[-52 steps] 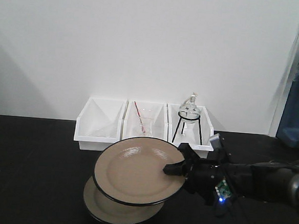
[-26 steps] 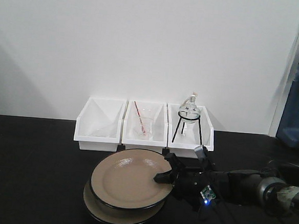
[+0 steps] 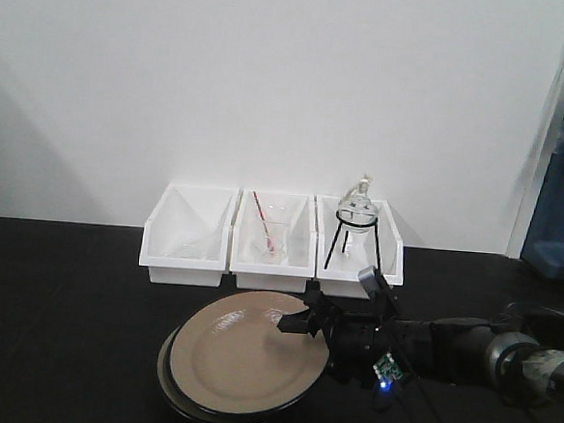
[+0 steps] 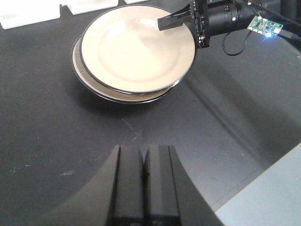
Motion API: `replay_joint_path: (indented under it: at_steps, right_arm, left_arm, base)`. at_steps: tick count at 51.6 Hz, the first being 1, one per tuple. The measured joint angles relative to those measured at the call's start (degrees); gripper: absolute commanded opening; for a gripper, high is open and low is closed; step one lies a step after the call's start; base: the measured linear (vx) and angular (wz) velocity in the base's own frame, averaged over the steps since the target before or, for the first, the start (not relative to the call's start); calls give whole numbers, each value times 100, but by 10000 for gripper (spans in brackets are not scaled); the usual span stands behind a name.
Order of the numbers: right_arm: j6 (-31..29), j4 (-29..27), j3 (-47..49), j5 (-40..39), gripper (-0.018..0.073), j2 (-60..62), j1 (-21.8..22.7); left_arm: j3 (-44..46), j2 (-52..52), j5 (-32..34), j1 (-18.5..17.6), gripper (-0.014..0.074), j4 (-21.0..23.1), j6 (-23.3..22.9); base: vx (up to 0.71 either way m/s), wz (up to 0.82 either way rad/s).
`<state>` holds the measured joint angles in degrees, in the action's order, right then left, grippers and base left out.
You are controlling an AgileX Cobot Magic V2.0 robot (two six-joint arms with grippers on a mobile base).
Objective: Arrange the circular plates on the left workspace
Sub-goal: 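Grip the second beige plate with the right gripper and lift it onto the first plate, then open the right gripper and withdraw it from the stacked plates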
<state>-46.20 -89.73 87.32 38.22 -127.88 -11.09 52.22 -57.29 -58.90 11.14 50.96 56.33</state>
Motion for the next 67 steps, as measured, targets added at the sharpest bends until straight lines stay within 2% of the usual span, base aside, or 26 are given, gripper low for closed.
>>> replay_joint_path:
  at_steps: [11,17,22,26,33,43,49,58,67]
  right_arm:
    - [-805,341,0,76,545,85,216]
    - [-932,789,0,17,507,207,504]
    - [-980,1449,0,-19,445,360,727]
    - [-981,1989,0,-13,337,567,899]
    - [-497,3039,0,101,-15,1132,1182]
    - [238,4619,-320,160,-3,2491,1361]
    - [300,5071,-1078,-197,-3,3589,1361]
    - [109,5023,-2797,-1703,-3,5730,1361]
    - [-53,4543,-4550,-3101,-3,7581,1361]
  left_arm:
    - [0,0,-5,0,-1,0,0]
    - [0,0,-5,0,-1,0,0]
    - [0,0,-5,0,-1,0,0]
    - [0,0,1,0,-1,0,0]
    - [0,0,108,0,-1,0,0]
    - [0,0,233,0,-1,-93,0]
    - [-8,49,299,0,-1,-459,-101]
    - [-438,475,960,0,-1,-724,-258]
    - [-1544,1244,1642,0,-1,-690,-21]
  base:
    - [0,0]
    - [0,0]
    - [0,0]
    - [0,0]
    - [0,0]
    - [0,0]
    - [0,0]
    - [0,0]
    - [0,0]
